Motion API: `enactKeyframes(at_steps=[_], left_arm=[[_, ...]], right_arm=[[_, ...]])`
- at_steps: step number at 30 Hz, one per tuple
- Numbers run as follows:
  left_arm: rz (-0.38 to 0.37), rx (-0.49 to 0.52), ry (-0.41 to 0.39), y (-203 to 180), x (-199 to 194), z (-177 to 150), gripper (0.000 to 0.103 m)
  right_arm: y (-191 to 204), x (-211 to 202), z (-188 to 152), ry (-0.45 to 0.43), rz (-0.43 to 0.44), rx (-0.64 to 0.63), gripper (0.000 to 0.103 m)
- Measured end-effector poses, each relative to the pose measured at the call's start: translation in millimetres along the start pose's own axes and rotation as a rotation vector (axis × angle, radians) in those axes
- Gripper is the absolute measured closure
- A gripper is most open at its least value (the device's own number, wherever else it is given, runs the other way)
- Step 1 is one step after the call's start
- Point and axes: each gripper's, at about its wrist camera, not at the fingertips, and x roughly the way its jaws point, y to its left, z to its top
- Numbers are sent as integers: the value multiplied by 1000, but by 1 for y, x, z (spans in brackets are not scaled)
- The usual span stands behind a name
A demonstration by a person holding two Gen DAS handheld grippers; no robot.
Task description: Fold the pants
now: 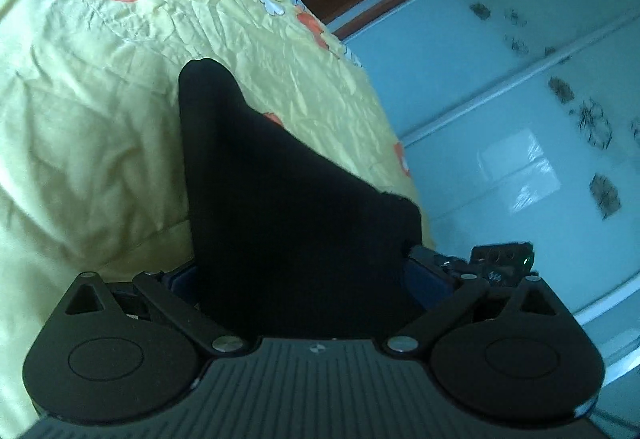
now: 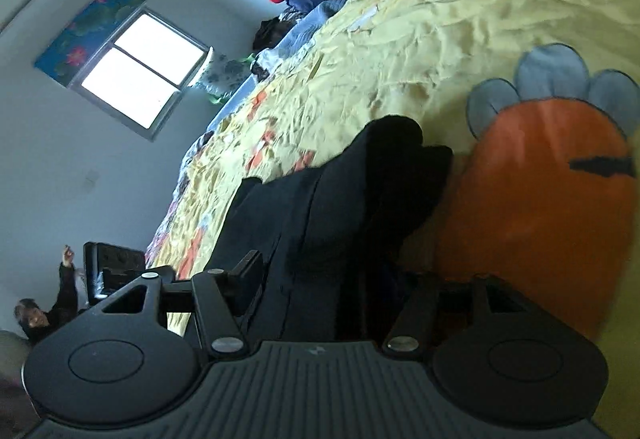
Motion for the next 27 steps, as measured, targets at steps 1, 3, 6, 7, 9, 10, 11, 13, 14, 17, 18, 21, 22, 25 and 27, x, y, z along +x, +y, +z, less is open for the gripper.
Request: enactKeyframes(at_steps=[1,3,6,7,9,10,11,13,14,17,18,21,22,25,27], left_arm=[[3,-7,-5,0,2,0,3],[33,-4,-8,-3,5,-1,27],[126,21,-25,-2,1,-6,76],[130,7,-30,2,-1,-6,79],[90,-44,-55,10,-9,-9,86],[88,-39,-66,10,-13,-10,86],[98,-12,-80,5,-18,-10,87],[116,52,-110,-7,-30,-10,87],[125,88,-131,-13,-37,-8,88],[159,160,-197,-26,-61,4,88],[167,172,-219,-26,-72,11,88],[237,200,-260,-23,-90,38,88],[263,204,-271,-20,-93,48,88],[374,230,-292,-11,-95,70,88],[433,238,-290,0,-88,81,87]], right_arm=[[3,4,1,-8,-13,-8,44],[10,10,-1,-31,-49,-31,46],[18,11,-12,-55,-133,-59,68],[20,10,-15,-68,-140,-50,71],[24,8,-21,-96,-156,-35,72],[28,6,-22,-107,-161,-32,73],[33,5,-24,-117,-163,-34,74],[47,2,-23,-134,-147,-43,74],[55,3,-21,-140,-137,-55,75],[82,13,-7,-145,-97,-108,74],[90,19,-1,-147,-82,-129,74],[108,46,19,-160,-46,-160,74],[111,59,27,-164,-39,-155,74],[114,100,48,-155,-47,-137,74],[117,131,59,-133,-103,-173,74]])
